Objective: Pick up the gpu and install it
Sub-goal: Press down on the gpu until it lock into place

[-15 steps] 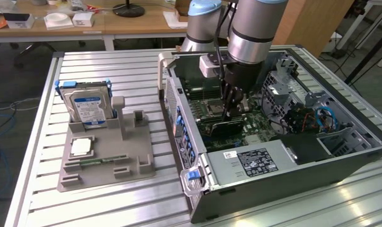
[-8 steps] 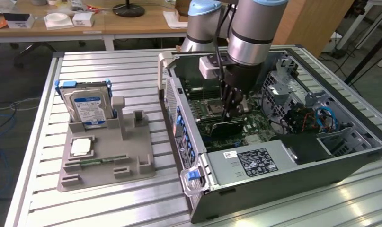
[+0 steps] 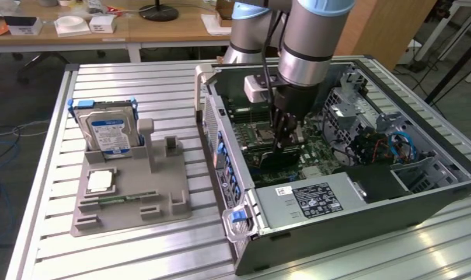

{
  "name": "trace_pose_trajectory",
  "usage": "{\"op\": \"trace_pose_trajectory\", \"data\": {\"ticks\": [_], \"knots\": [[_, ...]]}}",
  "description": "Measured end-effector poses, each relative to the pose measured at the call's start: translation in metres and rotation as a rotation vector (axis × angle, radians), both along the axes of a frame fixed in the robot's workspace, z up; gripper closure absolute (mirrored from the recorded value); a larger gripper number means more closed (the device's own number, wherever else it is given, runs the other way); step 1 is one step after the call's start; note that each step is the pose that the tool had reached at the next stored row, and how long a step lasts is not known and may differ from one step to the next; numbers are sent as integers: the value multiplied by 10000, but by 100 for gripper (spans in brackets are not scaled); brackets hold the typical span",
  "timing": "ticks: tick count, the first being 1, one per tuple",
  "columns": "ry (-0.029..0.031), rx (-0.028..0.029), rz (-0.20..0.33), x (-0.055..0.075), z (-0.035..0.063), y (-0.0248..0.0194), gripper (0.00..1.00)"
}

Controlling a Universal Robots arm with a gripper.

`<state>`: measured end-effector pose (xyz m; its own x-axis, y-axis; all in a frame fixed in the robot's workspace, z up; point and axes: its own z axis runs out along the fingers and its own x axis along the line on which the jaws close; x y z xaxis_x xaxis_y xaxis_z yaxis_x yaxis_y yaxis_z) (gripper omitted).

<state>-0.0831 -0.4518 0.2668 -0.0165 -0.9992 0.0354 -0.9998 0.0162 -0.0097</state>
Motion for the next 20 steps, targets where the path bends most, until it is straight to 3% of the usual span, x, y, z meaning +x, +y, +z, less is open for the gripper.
{"op": "trace_pose_trajectory", "data": {"ticks": [20], "knots": [[6,-13,-4,0,-84,15,89]]}}
